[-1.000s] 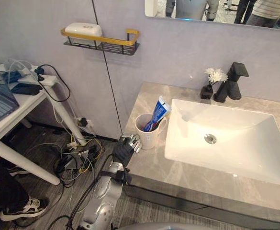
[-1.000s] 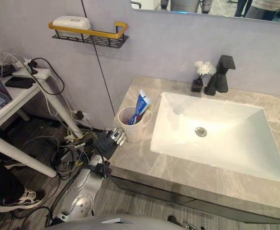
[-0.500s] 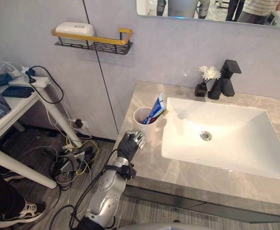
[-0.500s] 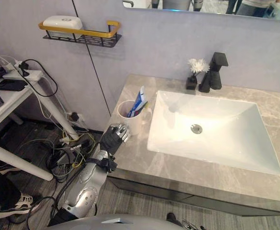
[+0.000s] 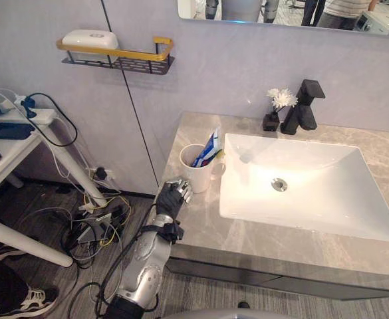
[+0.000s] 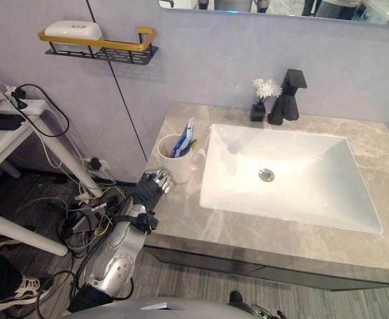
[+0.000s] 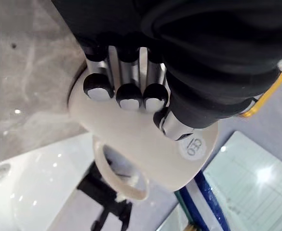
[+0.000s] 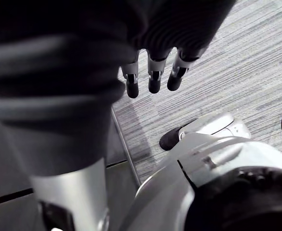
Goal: Organize washtable
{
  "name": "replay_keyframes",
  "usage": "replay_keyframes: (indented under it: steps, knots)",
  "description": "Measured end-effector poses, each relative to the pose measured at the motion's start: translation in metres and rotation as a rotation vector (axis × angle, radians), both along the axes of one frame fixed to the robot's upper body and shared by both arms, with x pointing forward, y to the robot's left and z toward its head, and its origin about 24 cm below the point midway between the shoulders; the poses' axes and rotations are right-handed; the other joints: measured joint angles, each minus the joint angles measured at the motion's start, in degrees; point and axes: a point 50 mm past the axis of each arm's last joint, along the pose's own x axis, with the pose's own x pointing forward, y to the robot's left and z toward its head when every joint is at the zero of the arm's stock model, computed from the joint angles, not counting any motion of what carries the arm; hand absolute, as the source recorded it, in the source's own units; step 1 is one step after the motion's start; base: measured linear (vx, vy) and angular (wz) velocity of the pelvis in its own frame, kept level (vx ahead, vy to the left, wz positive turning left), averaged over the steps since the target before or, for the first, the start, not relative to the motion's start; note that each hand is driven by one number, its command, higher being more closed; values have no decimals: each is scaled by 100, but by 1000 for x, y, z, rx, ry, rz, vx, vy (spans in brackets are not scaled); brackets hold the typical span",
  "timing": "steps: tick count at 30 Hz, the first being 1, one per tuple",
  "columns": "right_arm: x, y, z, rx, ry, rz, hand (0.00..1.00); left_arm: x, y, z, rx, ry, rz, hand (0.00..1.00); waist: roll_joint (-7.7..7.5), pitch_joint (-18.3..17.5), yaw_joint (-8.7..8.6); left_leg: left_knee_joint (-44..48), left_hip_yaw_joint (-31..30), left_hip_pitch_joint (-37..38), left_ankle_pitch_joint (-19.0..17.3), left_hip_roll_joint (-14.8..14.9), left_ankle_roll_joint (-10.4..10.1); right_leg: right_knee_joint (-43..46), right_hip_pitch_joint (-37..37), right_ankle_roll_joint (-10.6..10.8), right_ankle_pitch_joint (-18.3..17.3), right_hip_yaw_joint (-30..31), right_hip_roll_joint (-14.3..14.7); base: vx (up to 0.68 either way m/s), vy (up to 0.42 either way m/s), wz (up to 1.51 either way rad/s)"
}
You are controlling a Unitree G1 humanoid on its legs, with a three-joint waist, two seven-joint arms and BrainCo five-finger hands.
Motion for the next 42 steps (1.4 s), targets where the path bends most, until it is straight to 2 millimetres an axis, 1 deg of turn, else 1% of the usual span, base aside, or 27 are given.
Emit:
replay_keyframes:
  steps: [4, 6, 10, 14, 16, 19, 26, 32, 35, 37, 42]
  knots:
    - [3, 0, 1, -4, -9, 24, 0, -1, 7, -2, 1, 9, 34, 100, 0, 0, 4, 1, -4, 0, 0, 0, 0, 10, 2, 1, 0, -3, -1, 0, 0, 0]
    - [4, 0, 2, -5, -21, 39, 0, -7, 10, -3, -7, 16, 45, 100, 1, 0, 0, 2, -10, -1, 0, 0, 0, 17, 5, 1, 0, -9, -1, 0, 0, 0]
    - [4, 1, 1, -3, -19, 52, 0, -20, 9, 1, -27, -4, 22, 100, -6, -3, 10, 38, -81, -63, 1, 0, 0, 19, 12, 1, 0, -81, -3, -5, -3, 8]
    - [5, 2, 1, -2, -21, 58, 0, -23, 6, 8, -43, -33, -3, 100, -3, -3, 23, 86, -158, -93, 1, 0, 0, 19, 61, 0, 0, -153, -4, -18, -5, 10]
    - [5, 2, 1, -2, -21, 66, 0, -25, 1, 15, -68, -62, -37, 100, -1, -5, 25, 106, -182, -89, 1, 0, 0, 19, 89, 0, 0, -177, -5, -24, -1, 5]
    - [5, 0, 2, -5, -22, 71, 0, -30, -3, 20, -99, -79, -68, 100, 7, -10, 28, 120, -191, -89, 1, 0, 0, 19, 100, 0, 0, -183, -5, 0, 0, 0]
    - [5, 1, 2, -3, -19, 94, 0, -38, -26, 18, -135, -58, -178, 100, 14, -21, 43, 173, -268, -143, 2, 0, -1, 21, 113, -2, 0, -235, -3, -5, -2, 3]
    - [4, -1, 2, -7, -15, 97, 0, -46, -49, 16, -127, -43, -327, 100, 17, -38, 71, 203, -313, -148, 3, 0, -2, 22, 148, -5, 0, -271, -2, -5, -1, 2]
    - [4, -1, 2, -7, -14, 97, 0, -49, -60, 18, -131, -51, -391, 100, 17, -44, 73, 223, -322, -146, 3, 0, -3, 22, 165, -12, 4, -275, 0, -5, 0, 1]
    - [4, -1, 2, -6, -13, 96, 0, -51, -65, 17, -132, -45, -410, 100, 14, -64, 69, 226, -319, -146, 3, 0, -3, 22, 163, -16, 5, -271, 0, 0, 0, 0]
    - [2, -1, 1, -5, -7, 90, 0, -50, -65, 15, -125, -33, -406, 100, 10, -80, 65, 227, -308, -146, 3, 0, -3, 22, 153, -24, 9, -249, 3, 0, 0, 0]
